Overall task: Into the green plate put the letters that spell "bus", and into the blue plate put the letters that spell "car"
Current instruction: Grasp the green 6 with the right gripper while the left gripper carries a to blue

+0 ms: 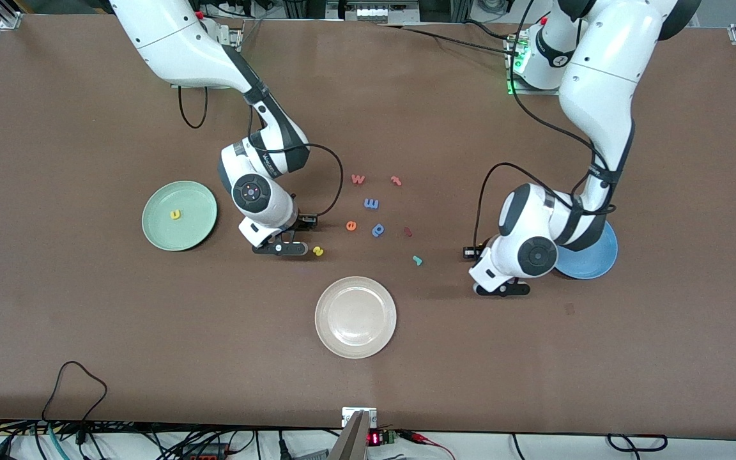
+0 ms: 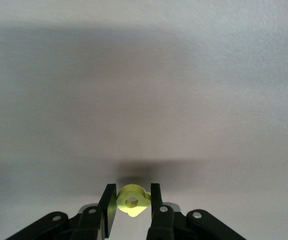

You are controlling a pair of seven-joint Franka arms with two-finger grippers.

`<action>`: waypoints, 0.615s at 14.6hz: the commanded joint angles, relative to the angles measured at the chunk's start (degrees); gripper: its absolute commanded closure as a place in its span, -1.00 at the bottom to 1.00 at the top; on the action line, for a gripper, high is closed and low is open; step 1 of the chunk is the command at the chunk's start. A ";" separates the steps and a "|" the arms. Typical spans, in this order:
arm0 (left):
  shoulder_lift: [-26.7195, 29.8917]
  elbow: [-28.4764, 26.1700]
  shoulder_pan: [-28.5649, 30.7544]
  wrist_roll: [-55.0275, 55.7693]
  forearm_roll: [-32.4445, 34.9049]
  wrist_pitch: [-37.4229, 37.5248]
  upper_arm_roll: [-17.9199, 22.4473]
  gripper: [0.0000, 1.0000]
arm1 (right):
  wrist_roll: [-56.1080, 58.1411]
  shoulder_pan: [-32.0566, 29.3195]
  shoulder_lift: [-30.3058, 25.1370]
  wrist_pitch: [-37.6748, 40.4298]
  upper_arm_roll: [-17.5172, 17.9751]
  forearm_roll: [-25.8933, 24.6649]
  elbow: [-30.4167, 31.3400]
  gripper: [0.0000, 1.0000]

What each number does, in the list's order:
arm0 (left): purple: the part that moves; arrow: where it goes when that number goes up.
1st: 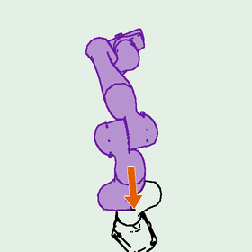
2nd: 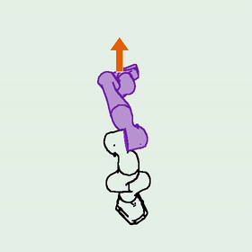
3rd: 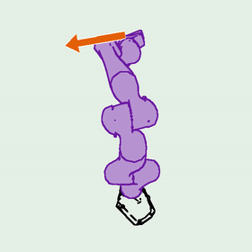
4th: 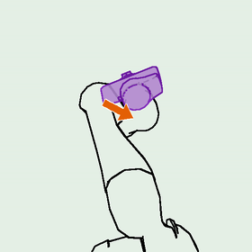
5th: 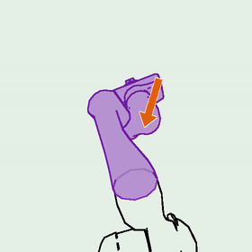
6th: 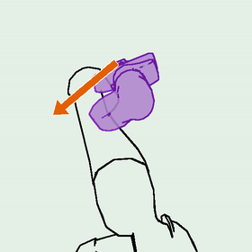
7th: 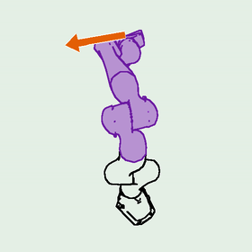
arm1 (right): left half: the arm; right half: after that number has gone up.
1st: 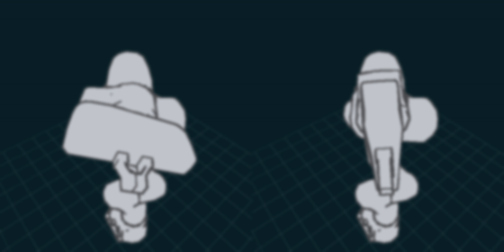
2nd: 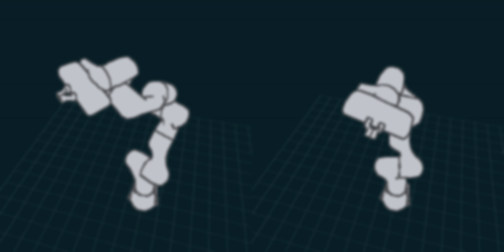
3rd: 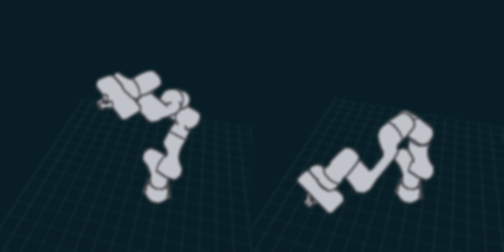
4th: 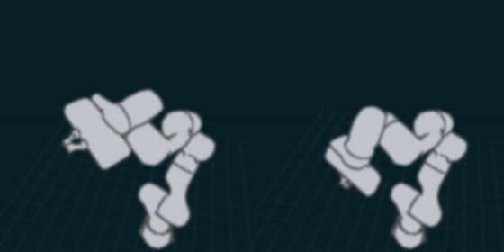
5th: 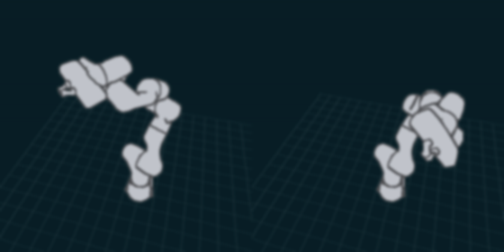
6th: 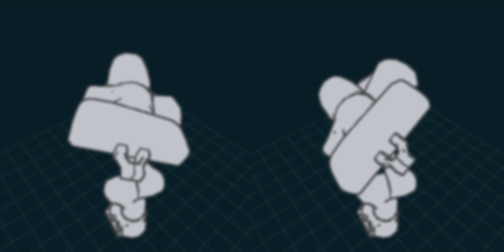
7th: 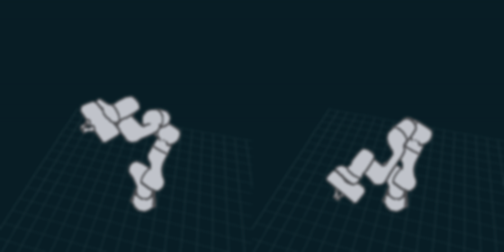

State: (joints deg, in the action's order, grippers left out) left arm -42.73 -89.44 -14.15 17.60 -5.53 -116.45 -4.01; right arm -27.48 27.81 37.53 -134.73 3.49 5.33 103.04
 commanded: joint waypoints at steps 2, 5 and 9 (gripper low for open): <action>9.32 -1.70 9.72 -7.18 1.21 9.64 0.49 0.70 | -1.26 1.01 0.35 0.34 -0.77 -0.32 -0.47 0.16; 9.59 -2.75 18.44 -17.13 4.21 10.11 0.41 0.70 | -1.26 0.93 0.35 0.43 -0.77 -0.41 -0.21 0.55; 9.25 -6.35 20.74 -18.47 4.29 9.41 0.41 0.57 | -0.30 0.49 0.35 0.43 -0.86 -0.41 -0.12 0.91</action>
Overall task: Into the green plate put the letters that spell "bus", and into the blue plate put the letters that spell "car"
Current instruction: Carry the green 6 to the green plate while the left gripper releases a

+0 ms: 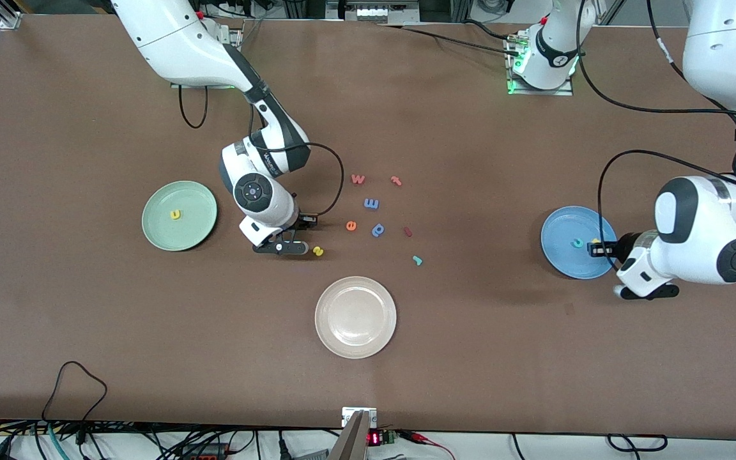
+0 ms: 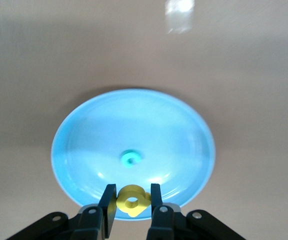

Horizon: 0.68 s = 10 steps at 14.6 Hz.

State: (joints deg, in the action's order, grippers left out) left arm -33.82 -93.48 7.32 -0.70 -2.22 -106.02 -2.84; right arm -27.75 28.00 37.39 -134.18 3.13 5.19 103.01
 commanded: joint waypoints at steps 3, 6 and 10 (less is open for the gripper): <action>0.07 -4.78 -0.20 -0.35 0.98 -4.37 -0.76 0.03 | 0.50 0.12 -1.52 1.54 -1.80 -0.27 -0.27 0.94; 0.42 -3.99 -0.20 -0.27 1.07 -3.67 -1.03 -1.00 | 1.72 -3.90 -7.14 7.34 -2.34 -0.44 -0.18 0.94; 1.65 1.09 -1.25 -0.27 1.07 0.62 -3.30 -0.74 | 7.86 -11.72 -10.84 13.23 -2.42 -0.53 1.74 0.94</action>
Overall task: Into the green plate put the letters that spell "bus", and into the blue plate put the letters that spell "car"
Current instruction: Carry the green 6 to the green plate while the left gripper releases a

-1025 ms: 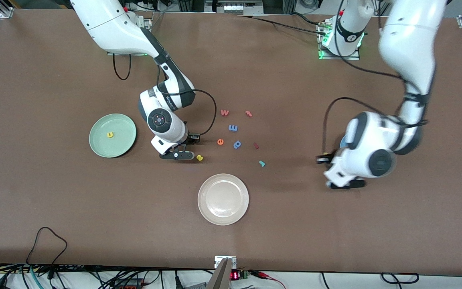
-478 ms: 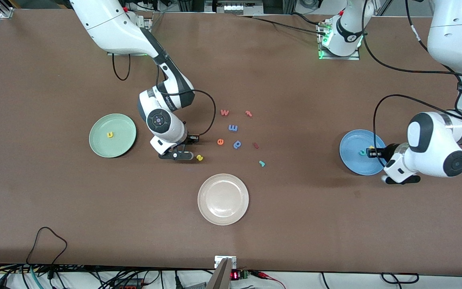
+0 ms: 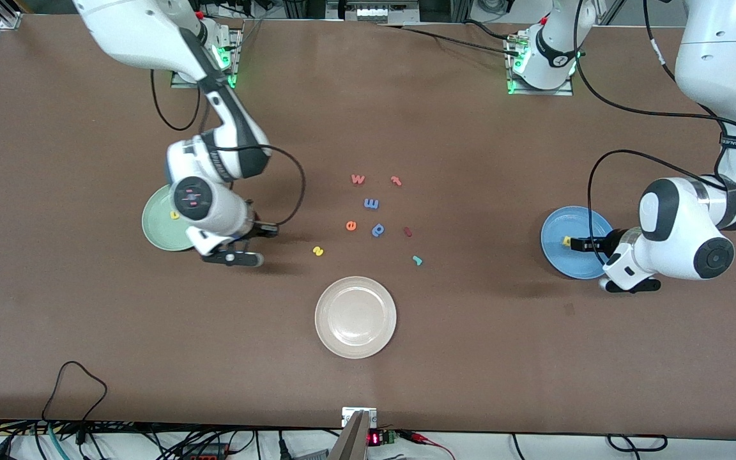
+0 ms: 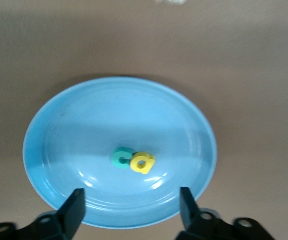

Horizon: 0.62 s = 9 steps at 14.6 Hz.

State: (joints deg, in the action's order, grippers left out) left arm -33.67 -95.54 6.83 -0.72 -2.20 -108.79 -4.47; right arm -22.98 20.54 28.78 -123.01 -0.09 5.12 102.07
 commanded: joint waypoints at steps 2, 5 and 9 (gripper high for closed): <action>1.24 6.58 -1.82 1.42 0.97 4.03 -5.36 -0.36 | 8.10 -9.18 -3.11 1.81 0.79 -0.81 5.85 0.93; -1.73 9.92 -7.95 5.98 0.27 3.32 -5.55 -0.30 | 11.54 -13.58 -2.68 1.29 0.79 -1.69 8.23 0.92; -6.92 15.73 -17.79 16.71 0.18 0.97 -5.46 -0.16 | 12.87 -16.14 -1.80 0.31 0.79 -3.72 9.20 -0.13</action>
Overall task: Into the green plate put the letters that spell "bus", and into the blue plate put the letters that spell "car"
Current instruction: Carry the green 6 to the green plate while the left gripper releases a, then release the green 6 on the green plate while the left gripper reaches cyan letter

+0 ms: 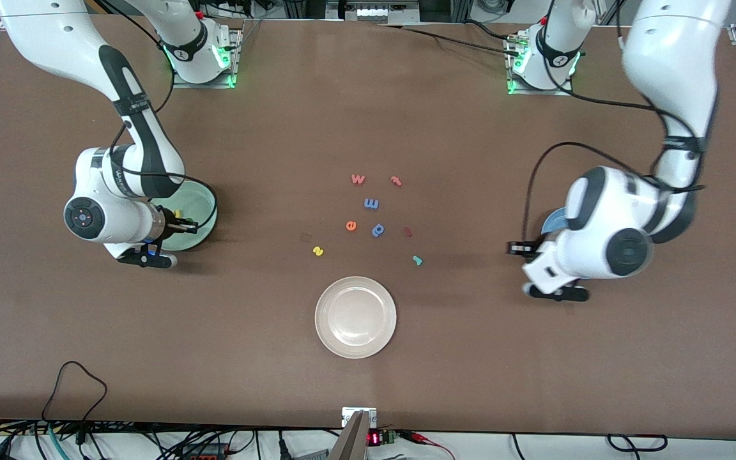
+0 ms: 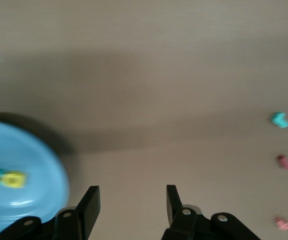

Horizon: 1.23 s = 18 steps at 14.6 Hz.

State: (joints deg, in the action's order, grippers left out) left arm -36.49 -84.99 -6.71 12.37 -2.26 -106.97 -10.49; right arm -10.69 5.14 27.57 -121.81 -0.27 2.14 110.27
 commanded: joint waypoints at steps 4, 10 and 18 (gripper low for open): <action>-6.57 5.54 -8.49 13.36 0.16 -10.26 0.56 -0.13 | 4.00 -0.74 -2.87 -0.18 1.06 -0.64 0.83 -0.96; -12.46 10.62 -12.44 22.94 0.16 -14.05 0.56 -0.08 | -2.03 6.54 -5.08 -0.35 1.76 0.59 -1.72 -0.60; -17.21 12.75 -15.09 26.57 0.16 -16.52 0.56 -0.04 | -21.12 19.46 5.02 -1.06 1.94 1.90 -12.87 -0.20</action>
State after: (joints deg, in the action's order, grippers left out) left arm -51.72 -74.64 -21.47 38.98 -2.26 -123.60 -10.46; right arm -29.26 22.41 28.41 -123.13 2.12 3.22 102.27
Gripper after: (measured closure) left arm 0.471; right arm 0.366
